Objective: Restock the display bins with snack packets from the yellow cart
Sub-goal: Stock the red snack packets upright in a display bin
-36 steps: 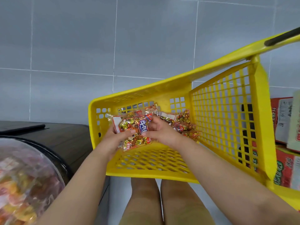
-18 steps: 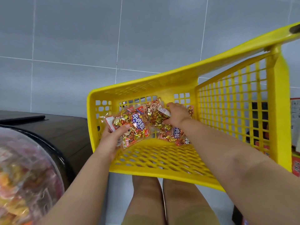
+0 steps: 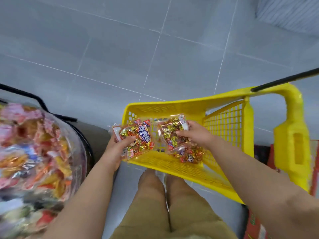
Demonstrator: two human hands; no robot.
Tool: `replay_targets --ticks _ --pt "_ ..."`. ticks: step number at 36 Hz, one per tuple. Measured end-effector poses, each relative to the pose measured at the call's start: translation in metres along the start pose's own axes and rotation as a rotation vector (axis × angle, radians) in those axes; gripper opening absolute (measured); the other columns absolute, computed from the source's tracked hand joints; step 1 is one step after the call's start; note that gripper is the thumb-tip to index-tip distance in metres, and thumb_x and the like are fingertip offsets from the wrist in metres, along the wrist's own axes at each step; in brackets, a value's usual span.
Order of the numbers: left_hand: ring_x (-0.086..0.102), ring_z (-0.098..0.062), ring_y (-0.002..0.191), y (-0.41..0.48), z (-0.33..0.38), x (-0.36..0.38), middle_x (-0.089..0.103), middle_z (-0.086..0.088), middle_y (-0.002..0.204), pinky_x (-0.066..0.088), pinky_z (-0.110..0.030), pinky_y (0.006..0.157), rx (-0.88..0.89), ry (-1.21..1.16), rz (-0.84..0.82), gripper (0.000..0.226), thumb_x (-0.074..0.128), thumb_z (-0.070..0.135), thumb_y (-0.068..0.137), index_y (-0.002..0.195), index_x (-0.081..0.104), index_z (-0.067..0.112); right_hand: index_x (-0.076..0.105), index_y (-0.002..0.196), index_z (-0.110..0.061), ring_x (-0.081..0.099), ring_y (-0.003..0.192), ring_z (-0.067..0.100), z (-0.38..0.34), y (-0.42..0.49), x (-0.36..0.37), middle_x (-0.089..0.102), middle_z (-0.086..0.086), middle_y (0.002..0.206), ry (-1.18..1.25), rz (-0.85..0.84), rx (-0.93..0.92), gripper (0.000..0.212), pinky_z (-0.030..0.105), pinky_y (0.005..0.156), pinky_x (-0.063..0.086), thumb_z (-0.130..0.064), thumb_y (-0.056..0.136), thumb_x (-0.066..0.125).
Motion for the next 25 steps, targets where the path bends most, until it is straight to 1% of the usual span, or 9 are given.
replay_targets --ticks 3,6,10,13,16,19,22,23,25 --pt "0.069 -0.032 0.098 -0.035 0.015 -0.018 0.07 -0.013 0.113 0.058 -0.048 0.073 0.053 -0.06 0.042 0.073 0.081 0.01 0.064 0.131 0.052 0.018 0.051 0.111 -0.031 0.059 0.084 0.0 -0.044 -0.024 0.02 0.062 -0.018 0.095 -0.011 -0.047 -0.081 0.04 0.021 0.064 0.042 -0.033 0.078 0.074" --pt "0.061 -0.039 0.112 -0.074 0.028 -0.044 0.064 -0.018 0.123 0.046 -0.063 0.094 0.126 -0.159 0.163 0.074 0.081 0.015 0.061 0.13 0.052 0.015 0.052 0.121 -0.025 0.063 0.079 0.005 -0.083 -0.043 0.048 0.066 -0.01 0.098 -0.001 -0.122 -0.132 0.043 0.023 0.064 0.048 -0.017 0.082 0.069" --pt "0.062 -0.034 0.111 -0.125 0.037 -0.09 0.068 -0.009 0.116 0.049 -0.057 0.092 0.232 -0.287 0.312 0.061 0.084 0.017 0.06 0.115 0.058 0.025 0.05 0.124 -0.017 0.066 0.083 0.012 -0.136 -0.067 0.099 0.07 -0.002 0.097 0.004 -0.234 -0.243 0.049 0.031 0.077 0.05 -0.003 0.08 0.068" --pt "0.066 -0.025 0.102 -0.163 0.038 -0.129 0.071 -0.003 0.108 0.055 -0.042 0.073 0.326 -0.403 0.392 0.061 0.079 0.021 0.06 0.117 0.057 0.027 0.028 0.122 -0.048 0.069 0.077 0.006 -0.176 -0.086 0.148 0.071 -0.008 0.09 0.002 -0.328 -0.352 0.077 0.017 0.062 0.051 0.002 0.08 0.068" --pt "0.066 -0.024 0.103 -0.201 0.034 -0.175 0.069 -0.007 0.115 0.052 -0.043 0.082 0.419 -0.43 0.481 0.078 0.083 0.017 0.057 0.128 0.053 0.024 0.02 0.118 -0.054 0.069 0.073 0.011 -0.206 -0.109 0.205 0.072 -0.003 0.089 -0.041 -0.447 -0.415 0.085 0.024 0.061 0.054 0.009 0.081 0.063" --pt "0.068 -0.024 0.102 -0.242 0.025 -0.223 0.072 -0.003 0.11 0.051 -0.044 0.091 0.481 -0.451 0.605 0.087 0.09 0.022 0.049 0.128 0.053 0.018 0.045 0.117 -0.036 0.064 0.064 0.005 -0.235 -0.137 0.265 0.064 0.003 0.095 -0.136 -0.526 -0.486 0.056 0.019 0.056 0.05 0.006 0.084 0.06" --pt "0.071 -0.02 0.092 -0.281 0.015 -0.275 0.074 0.003 0.095 0.051 -0.047 0.091 0.535 -0.487 0.694 0.078 0.093 0.027 0.045 0.114 0.058 0.023 0.065 0.093 -0.035 0.057 0.081 0.02 -0.259 -0.165 0.329 0.055 0.011 0.102 -0.252 -0.568 -0.513 0.028 0.038 0.073 0.049 -0.008 0.088 0.059" --pt "0.07 -0.025 0.096 -0.293 0.012 -0.292 0.073 -0.001 0.1 0.049 -0.052 0.094 0.544 -0.504 0.707 0.076 0.093 0.031 0.044 0.111 0.058 0.026 0.067 0.095 -0.033 0.053 0.079 0.021 -0.266 -0.172 0.349 0.053 0.011 0.092 -0.237 -0.582 -0.51 0.027 0.042 0.074 0.049 -0.009 0.09 0.056" --pt "0.067 -0.032 0.103 -0.317 0.008 -0.325 0.071 -0.007 0.111 0.046 -0.059 0.096 0.572 -0.537 0.737 0.081 0.093 0.037 0.039 0.111 0.057 0.03 0.063 0.113 -0.02 0.051 0.06 0.015 -0.276 -0.186 0.39 0.05 0.004 0.066 -0.174 -0.691 -0.457 0.038 0.036 0.064 0.048 -0.002 0.091 0.039"
Point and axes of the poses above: each hand's wrist, its own y-axis towards the middle knuckle, its own x-axis out of the palm, z = x × y, the point moved 4 cm from there along y, towards the middle knuckle
